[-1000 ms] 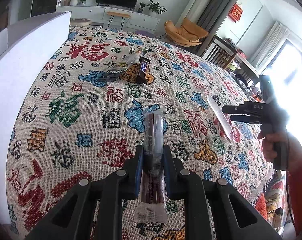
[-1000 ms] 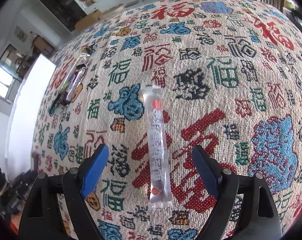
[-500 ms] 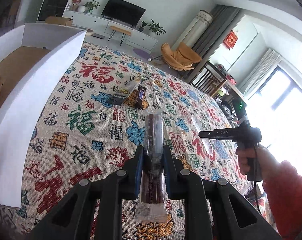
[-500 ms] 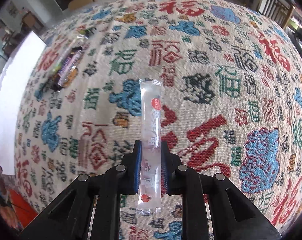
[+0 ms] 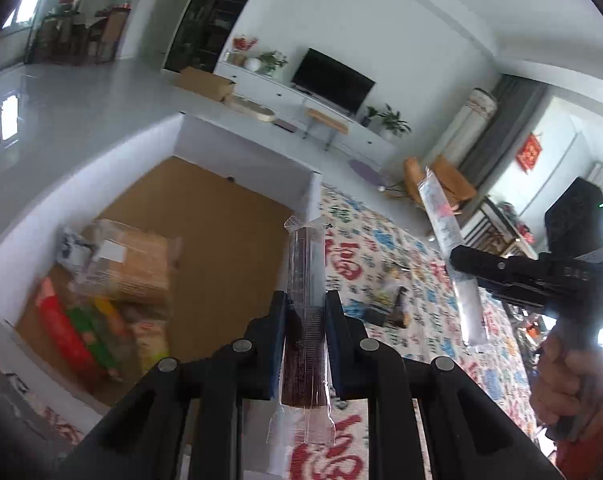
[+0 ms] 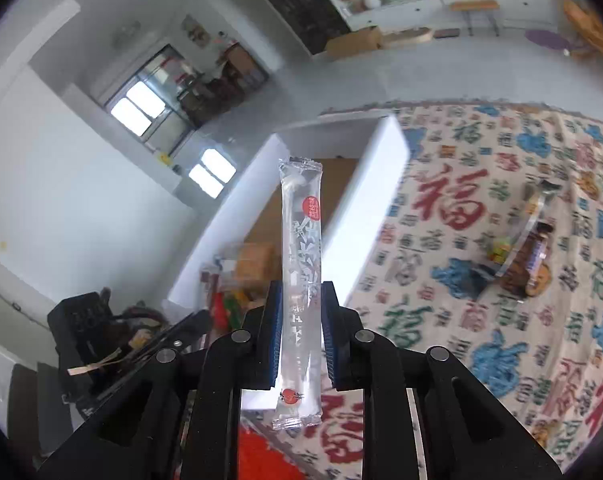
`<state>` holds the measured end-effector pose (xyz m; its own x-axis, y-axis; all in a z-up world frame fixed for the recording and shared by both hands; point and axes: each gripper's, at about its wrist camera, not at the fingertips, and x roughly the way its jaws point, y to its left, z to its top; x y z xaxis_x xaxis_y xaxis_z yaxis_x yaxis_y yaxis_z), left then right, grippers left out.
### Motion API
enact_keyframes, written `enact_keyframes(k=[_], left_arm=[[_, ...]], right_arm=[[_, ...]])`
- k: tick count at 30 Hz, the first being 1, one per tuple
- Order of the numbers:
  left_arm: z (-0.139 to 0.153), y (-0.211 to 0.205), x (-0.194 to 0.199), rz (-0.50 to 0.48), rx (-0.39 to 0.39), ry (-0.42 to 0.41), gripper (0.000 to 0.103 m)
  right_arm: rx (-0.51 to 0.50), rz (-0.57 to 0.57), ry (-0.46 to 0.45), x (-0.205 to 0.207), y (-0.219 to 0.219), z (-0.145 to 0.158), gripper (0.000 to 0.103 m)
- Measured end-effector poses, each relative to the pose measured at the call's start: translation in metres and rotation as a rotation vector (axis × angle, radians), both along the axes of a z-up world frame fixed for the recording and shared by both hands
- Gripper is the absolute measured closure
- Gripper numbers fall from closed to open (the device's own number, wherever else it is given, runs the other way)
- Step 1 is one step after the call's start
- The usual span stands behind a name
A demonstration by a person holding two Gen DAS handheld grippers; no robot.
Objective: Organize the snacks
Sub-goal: 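Carry both packs over the white box and open both tools to drop them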
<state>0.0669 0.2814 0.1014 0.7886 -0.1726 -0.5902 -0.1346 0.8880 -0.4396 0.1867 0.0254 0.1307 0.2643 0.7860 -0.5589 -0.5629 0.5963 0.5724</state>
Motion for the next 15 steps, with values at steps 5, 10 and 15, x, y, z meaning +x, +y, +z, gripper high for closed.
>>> enact_keyframes(k=[5, 10, 15], left_arm=[[-0.031, 0.028, 0.010, 0.076, 0.091, 0.102, 0.077], [-0.057, 0.031, 0.004, 0.151, 0.108, 0.145, 0.030], [-0.052, -0.016, -0.007, 0.072, 0.076, 0.092, 0.030]], right_arm=[[-0.020, 0.081, -0.016, -0.013, 0.093, -0.011, 0.078], [-0.039, 0.028, 0.002, -0.008, 0.103, -0.035, 0.045], [-0.165, -0.046, -0.162, -0.003, 0.041, -0.052, 0.036]])
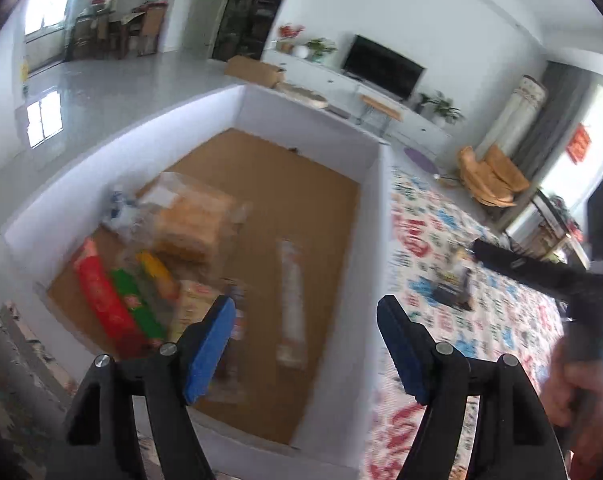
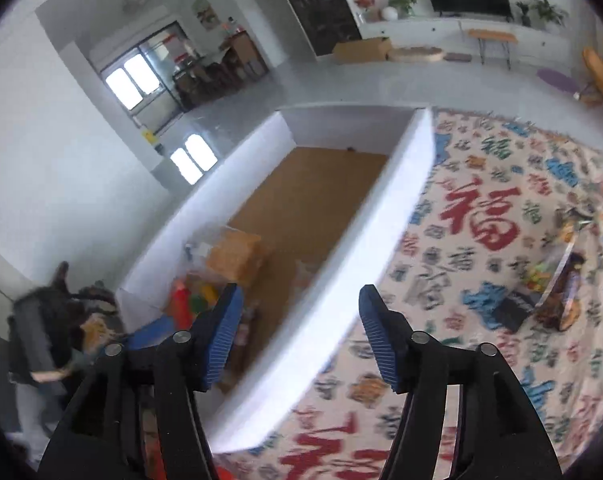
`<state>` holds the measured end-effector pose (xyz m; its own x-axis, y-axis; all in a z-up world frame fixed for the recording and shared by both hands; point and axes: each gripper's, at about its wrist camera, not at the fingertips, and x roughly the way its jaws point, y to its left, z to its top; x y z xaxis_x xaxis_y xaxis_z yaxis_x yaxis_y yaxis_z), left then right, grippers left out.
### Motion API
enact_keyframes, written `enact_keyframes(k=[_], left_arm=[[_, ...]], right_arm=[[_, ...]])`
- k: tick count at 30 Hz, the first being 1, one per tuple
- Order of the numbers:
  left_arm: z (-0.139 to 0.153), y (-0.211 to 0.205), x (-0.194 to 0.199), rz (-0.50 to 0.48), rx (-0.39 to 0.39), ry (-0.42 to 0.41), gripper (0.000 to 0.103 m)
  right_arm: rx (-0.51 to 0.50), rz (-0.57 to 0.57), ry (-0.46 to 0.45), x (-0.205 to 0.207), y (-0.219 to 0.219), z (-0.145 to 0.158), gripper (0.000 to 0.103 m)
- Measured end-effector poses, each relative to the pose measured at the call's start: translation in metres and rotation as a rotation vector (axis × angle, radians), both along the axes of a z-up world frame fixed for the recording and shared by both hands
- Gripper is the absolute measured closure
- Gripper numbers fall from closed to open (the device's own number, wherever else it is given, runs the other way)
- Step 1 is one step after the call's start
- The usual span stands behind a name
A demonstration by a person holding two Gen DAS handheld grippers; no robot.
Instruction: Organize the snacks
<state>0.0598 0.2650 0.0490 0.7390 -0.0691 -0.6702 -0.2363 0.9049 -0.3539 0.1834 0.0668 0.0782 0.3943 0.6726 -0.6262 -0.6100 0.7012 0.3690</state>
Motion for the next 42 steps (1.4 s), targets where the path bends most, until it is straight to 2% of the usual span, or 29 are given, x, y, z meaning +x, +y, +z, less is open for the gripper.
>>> enact_keyframes(k=[2, 6, 8, 10, 13, 16, 19, 21, 24, 32, 42], left_arm=[[0.011, -0.035, -0.002, -0.073, 0.007, -0.029, 0.025], [0.018, -0.117, 0.000, -0.261, -0.014, -0.067, 0.003], [0.004, -0.157, 0.011, -0.357, -0.031, -0.040, 0.001], [-0.023, -0.195, 0.030, -0.411, -0.002, 0.031, 0.001], [-0.066, -0.235, 0.059, -0.416, 0.060, 0.126, 0.001], [-0.087, -0.258, 0.084, -0.370, 0.156, 0.138, 0.001], [-0.097, -0.271, 0.105, -0.344, 0.240, 0.142, 0.001], [-0.110, -0.268, 0.114, -0.326, 0.263, 0.168, 0.001], [-0.115, -0.273, 0.118, -0.318, 0.320, 0.165, 0.000], [-0.116, -0.274, 0.119, -0.319, 0.322, 0.168, 0.000], [-0.116, -0.274, 0.118, -0.318, 0.324, 0.167, 0.000]], right_arm=[[-0.091, -0.060, -0.064, 0.004, -0.040, -0.021, 0.036], [-0.289, -0.211, -0.113, 0.016, -0.136, -0.079, 0.036], [-0.361, -0.292, -0.090, 0.019, -0.188, -0.110, 0.036], [-0.395, -0.365, -0.061, 0.014, -0.233, -0.133, 0.036], [-0.410, -0.444, -0.046, -0.002, -0.283, -0.156, 0.036], [-0.369, -0.488, -0.051, -0.018, -0.311, -0.163, 0.033], [-0.311, -0.530, -0.056, -0.023, -0.324, -0.164, 0.031], [-0.313, -0.539, -0.054, -0.022, -0.323, -0.162, 0.029], [-0.322, -0.543, -0.055, -0.018, -0.321, -0.162, 0.027], [-0.321, -0.561, -0.045, -0.016, -0.322, -0.167, 0.022], [-0.320, -0.562, -0.044, -0.016, -0.322, -0.168, 0.021]])
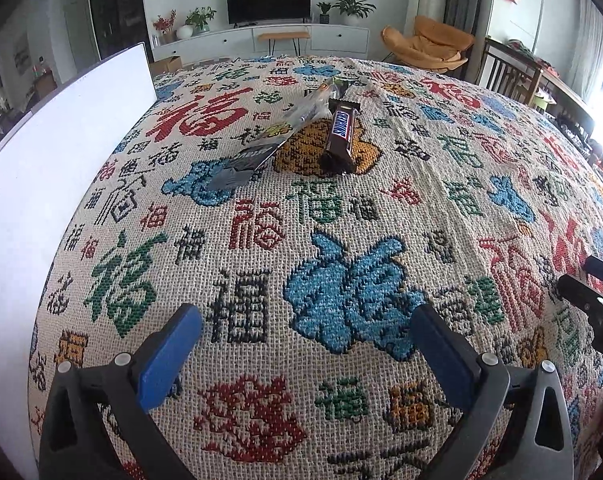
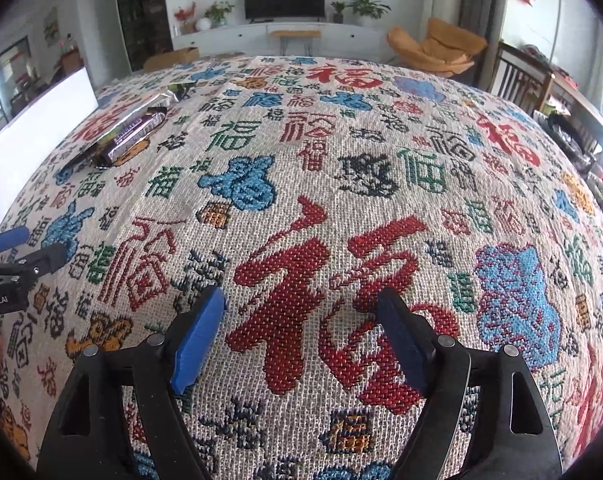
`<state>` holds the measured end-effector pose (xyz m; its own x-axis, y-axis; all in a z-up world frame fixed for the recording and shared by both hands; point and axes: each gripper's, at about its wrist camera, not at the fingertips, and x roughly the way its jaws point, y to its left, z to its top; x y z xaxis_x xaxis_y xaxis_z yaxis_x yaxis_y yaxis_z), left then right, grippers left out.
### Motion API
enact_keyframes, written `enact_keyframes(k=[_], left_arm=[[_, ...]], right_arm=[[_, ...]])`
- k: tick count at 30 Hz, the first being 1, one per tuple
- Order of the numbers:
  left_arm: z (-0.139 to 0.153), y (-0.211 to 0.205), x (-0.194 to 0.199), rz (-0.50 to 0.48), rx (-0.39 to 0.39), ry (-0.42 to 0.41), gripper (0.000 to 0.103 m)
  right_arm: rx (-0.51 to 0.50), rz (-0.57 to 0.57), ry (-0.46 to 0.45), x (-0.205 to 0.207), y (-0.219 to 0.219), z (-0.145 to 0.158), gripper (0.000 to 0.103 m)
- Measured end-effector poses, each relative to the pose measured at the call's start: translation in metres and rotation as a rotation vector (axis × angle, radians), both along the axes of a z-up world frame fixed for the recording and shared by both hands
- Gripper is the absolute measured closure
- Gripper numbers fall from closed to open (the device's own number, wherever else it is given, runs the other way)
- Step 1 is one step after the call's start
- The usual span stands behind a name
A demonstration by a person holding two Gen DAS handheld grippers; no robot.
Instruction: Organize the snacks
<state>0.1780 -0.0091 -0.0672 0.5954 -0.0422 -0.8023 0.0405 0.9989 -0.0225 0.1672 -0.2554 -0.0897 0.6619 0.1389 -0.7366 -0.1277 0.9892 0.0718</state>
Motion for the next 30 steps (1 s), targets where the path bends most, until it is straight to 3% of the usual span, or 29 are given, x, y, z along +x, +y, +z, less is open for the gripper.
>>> enact_keyframes(k=[30], left_arm=[[0.0000, 0.0004, 0.0002, 0.003, 0.003, -0.002, 0.000]], right_arm=[[-0.014, -0.020, 0.002, -0.0017, -0.0018, -0.0022, 0.016]])
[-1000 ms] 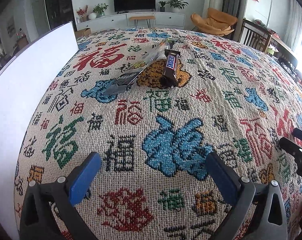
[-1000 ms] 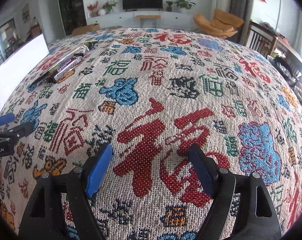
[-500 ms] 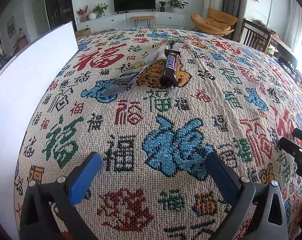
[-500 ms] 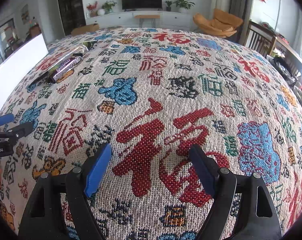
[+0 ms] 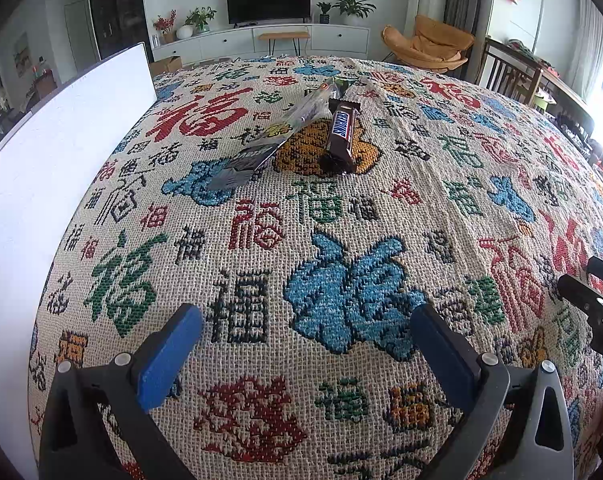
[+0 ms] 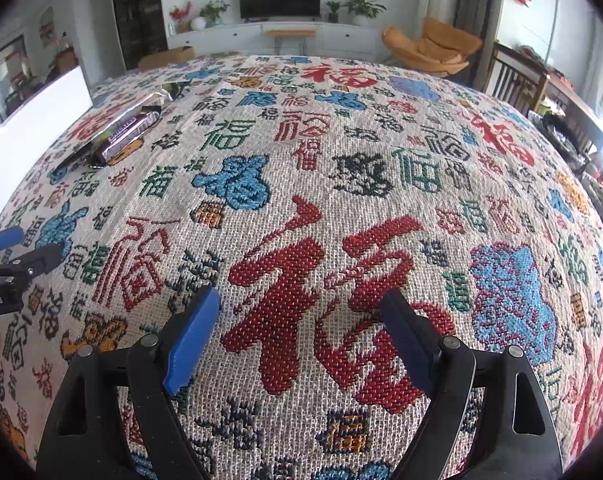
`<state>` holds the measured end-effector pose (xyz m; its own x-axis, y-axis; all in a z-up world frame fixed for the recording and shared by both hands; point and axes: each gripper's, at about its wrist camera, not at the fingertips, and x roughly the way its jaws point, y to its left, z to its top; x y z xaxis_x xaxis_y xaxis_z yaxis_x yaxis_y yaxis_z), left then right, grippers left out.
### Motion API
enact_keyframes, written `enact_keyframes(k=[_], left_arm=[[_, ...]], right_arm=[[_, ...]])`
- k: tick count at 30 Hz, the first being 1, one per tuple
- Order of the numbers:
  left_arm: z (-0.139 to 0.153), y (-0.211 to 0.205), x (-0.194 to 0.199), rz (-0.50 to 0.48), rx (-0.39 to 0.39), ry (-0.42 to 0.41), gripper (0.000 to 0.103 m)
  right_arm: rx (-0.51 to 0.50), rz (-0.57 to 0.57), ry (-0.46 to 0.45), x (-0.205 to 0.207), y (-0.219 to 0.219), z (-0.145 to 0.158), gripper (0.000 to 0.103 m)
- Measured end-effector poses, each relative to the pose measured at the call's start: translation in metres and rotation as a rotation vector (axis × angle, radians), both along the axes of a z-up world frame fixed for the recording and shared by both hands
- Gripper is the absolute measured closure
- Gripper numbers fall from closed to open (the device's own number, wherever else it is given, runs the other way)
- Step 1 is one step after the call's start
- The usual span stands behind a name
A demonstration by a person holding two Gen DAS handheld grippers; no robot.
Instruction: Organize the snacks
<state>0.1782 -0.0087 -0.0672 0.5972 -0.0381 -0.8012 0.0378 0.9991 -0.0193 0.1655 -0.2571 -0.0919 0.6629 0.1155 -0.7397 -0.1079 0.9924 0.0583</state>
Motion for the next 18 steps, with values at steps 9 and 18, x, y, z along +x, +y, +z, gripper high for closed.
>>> enact_keyframes(k=[9, 18], left_arm=[[0.0001, -0.0009, 0.0007, 0.001, 0.008, 0.001, 0.000], [0.0001, -0.0009, 0.0004, 0.001, 0.010, 0.001, 0.000]], right_arm=[[0.019, -0.007, 0.010, 0.0010, -0.0027, -0.0009, 0.015], [0.021, -0.006, 0.011, 0.0016, -0.0034, -0.0011, 0.015]])
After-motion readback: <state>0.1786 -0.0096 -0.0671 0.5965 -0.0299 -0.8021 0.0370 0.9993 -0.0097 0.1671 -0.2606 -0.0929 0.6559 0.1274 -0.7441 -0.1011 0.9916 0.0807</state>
